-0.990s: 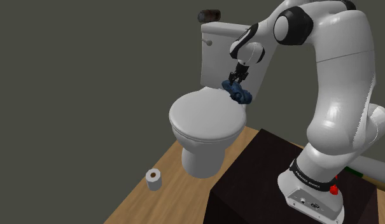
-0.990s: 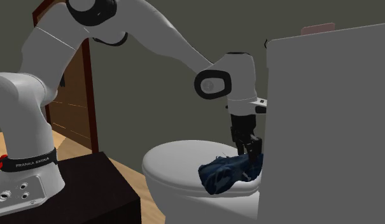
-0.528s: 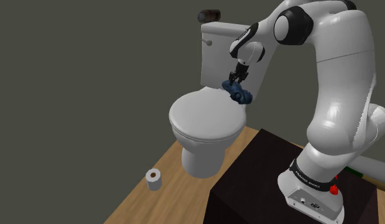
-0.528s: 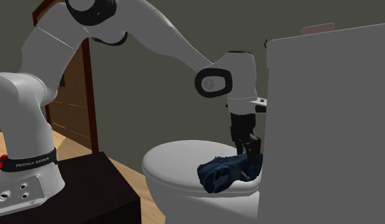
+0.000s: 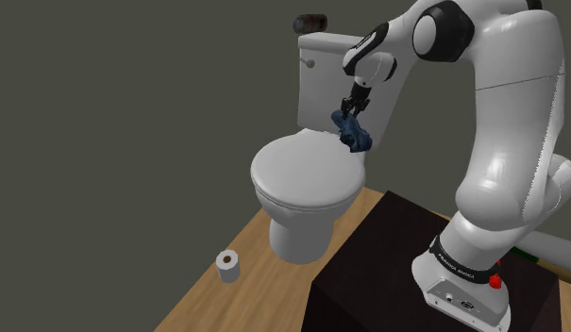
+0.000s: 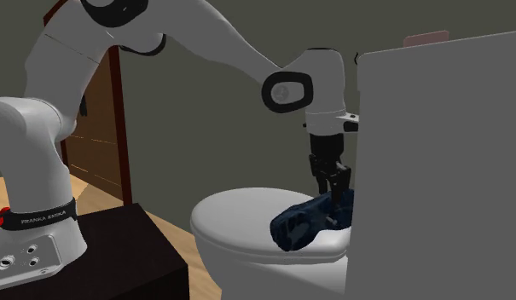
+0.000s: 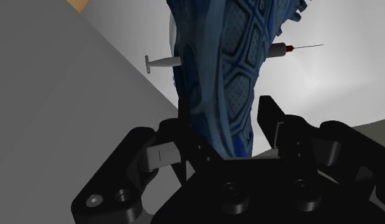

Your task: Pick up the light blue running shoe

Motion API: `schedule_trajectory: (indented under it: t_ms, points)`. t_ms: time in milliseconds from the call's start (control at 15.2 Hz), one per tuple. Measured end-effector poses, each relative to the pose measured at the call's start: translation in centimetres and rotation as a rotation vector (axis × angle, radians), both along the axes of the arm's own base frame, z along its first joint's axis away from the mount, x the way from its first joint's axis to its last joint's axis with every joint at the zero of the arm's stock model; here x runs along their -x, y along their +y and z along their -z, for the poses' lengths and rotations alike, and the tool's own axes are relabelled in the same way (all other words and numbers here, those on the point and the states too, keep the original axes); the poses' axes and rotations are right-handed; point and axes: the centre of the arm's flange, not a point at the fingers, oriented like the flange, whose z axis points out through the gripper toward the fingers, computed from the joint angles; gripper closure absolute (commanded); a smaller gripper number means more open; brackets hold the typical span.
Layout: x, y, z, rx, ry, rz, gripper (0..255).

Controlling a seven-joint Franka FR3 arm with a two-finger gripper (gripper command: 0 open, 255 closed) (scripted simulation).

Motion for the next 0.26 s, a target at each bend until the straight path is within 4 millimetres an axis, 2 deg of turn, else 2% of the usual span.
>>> schedule_trajectory:
  t_ms: [264]
  points:
    - [0.0,-0.1,-1.9,0.0,0.0,-0.001,255]
